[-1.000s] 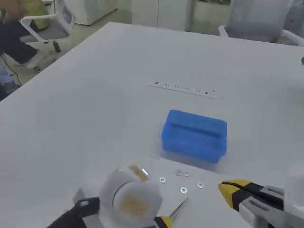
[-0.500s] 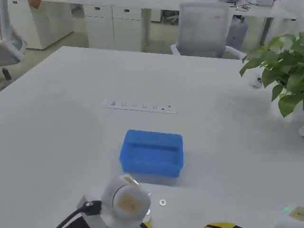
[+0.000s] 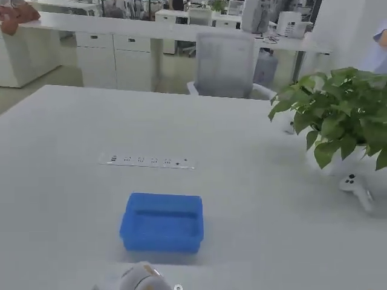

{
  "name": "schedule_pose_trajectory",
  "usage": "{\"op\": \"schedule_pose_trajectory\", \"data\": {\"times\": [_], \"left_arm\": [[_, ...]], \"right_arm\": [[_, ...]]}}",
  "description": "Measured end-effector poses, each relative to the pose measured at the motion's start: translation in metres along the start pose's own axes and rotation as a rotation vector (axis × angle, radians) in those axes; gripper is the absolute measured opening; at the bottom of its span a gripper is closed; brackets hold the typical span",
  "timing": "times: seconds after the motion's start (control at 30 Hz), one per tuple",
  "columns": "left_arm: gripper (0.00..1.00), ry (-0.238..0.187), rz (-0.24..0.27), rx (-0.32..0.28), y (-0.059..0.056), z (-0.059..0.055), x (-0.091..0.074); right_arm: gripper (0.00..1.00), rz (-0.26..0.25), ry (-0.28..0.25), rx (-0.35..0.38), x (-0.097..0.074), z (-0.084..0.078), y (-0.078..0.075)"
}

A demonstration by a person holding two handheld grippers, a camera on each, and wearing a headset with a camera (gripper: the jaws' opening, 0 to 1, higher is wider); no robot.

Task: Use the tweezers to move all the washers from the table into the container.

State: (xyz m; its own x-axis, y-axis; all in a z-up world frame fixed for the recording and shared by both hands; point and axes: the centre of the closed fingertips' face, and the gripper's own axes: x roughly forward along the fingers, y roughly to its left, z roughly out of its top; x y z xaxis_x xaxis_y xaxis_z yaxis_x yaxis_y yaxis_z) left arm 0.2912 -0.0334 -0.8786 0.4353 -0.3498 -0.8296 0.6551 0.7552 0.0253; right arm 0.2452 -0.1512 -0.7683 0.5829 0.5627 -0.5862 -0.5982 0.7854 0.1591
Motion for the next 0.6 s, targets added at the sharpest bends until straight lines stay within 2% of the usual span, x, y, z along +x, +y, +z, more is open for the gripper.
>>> {"op": "schedule_pose_trajectory", "data": {"times": [0.2,0.23,0.37,0.43,0.53,0.6], "left_arm": [[0.00,0.003,0.013,0.060,0.001,0.000,0.001],[0.00,-0.002,0.008,0.084,0.000,0.001,0.001],[0.00,0.003,-0.011,0.089,-0.003,0.002,-0.002],[0.00,-0.007,-0.001,0.097,0.000,0.008,-0.009],[0.00,-0.061,-0.010,0.062,0.001,0.023,-0.027],[0.00,-0.073,-0.003,0.082,0.004,0.028,-0.041]], "right_arm": [[0.00,-0.012,-0.016,0.016,-0.005,0.004,-0.004],[0.00,-0.013,-0.023,0.018,-0.006,0.006,-0.004],[0.00,-0.021,-0.042,0.007,-0.009,0.012,-0.003],[0.00,-0.020,-0.045,0.004,-0.009,0.012,-0.002],[0.00,-0.005,-0.044,-0.010,-0.008,0.010,0.005],[0.00,0.006,-0.045,-0.022,-0.008,0.010,0.010]]}}
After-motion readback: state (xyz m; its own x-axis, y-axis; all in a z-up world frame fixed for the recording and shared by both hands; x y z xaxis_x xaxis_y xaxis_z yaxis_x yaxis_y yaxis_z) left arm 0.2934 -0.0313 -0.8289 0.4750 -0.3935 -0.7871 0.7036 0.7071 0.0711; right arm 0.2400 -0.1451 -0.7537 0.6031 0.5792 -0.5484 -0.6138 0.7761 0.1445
